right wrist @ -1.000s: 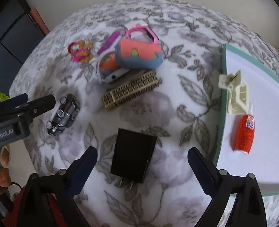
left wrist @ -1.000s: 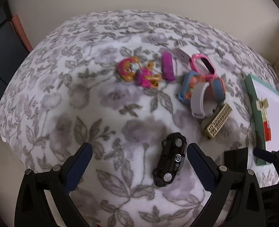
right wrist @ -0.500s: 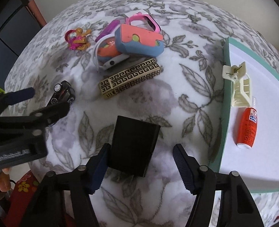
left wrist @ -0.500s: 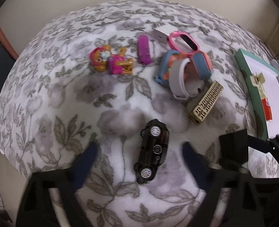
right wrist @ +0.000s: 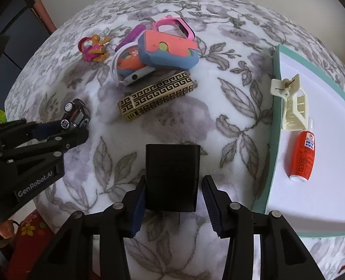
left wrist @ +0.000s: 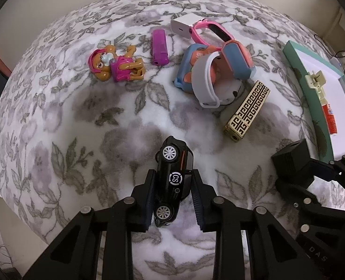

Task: Organize rigid objects
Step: 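Grasp the black toy car with the left tool while the right tool grasps the black charger, then carry the black toy car and black charger over the teal tray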

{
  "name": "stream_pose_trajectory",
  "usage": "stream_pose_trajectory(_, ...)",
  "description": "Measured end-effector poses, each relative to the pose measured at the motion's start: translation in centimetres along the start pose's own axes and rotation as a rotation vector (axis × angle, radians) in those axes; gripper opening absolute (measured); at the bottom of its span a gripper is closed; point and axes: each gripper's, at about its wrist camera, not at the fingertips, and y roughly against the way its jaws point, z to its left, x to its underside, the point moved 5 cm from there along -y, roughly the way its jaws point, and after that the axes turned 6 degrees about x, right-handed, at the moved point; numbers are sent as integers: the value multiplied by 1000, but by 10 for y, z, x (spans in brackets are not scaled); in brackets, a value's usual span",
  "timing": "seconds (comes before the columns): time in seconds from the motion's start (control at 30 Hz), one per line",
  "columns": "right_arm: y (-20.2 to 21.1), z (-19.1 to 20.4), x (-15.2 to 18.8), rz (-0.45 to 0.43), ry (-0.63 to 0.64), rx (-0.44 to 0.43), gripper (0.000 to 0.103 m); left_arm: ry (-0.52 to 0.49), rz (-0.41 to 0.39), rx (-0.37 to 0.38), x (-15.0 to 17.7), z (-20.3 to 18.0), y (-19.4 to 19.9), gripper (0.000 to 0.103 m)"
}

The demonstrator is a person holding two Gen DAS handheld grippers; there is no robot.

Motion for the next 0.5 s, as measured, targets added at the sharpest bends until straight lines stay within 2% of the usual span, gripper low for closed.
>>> stream_pose_trajectory(0.27,12,-9,-3,-26,-45,-45,42,-1,-7,-9,-6,-1,7,30)
stream_pose_trajectory(0.5,41,-30,-14,-115,-145,-112,42,4,-84,-18,-38,-7,54,30)
